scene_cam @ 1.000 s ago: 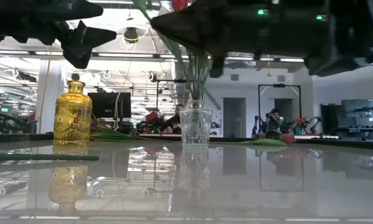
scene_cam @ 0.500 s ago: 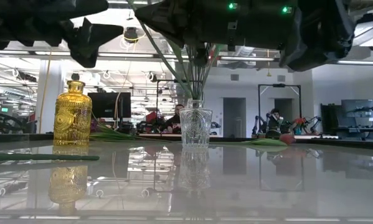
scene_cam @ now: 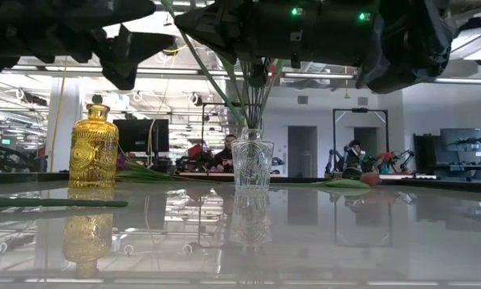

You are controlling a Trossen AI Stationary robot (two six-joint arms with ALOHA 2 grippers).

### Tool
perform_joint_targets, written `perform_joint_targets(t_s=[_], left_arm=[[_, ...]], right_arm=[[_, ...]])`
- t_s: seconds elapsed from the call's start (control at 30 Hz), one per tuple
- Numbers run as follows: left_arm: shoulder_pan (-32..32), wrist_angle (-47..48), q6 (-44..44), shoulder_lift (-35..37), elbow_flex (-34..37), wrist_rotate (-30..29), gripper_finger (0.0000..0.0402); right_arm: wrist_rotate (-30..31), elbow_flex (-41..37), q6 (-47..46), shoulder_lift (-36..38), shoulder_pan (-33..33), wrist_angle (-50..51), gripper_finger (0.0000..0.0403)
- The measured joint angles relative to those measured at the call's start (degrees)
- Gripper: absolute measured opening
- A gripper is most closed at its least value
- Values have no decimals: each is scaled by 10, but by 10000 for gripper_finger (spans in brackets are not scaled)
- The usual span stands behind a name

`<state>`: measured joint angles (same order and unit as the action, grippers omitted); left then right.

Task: Sort flowers into vase by color
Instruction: Put the bottom red tulip into the yellow vase

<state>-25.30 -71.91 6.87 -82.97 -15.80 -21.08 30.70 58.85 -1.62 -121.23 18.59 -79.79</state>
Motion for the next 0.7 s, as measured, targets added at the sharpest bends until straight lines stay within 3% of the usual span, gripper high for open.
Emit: perform_joint_targets(t_s=[0.4,0.53,0.7], left_arm=[[3,4,-34,-15,-28,11,217],[3,4,-47,-10,-29,-10,217],[29,5,-12,-10,-28,-21,217]], right_arm=[[-5,0,1,0,0,-19,16],[-7,0,2,0,-2,-31,16],[-14,0,2,0,-5,-34,16]])
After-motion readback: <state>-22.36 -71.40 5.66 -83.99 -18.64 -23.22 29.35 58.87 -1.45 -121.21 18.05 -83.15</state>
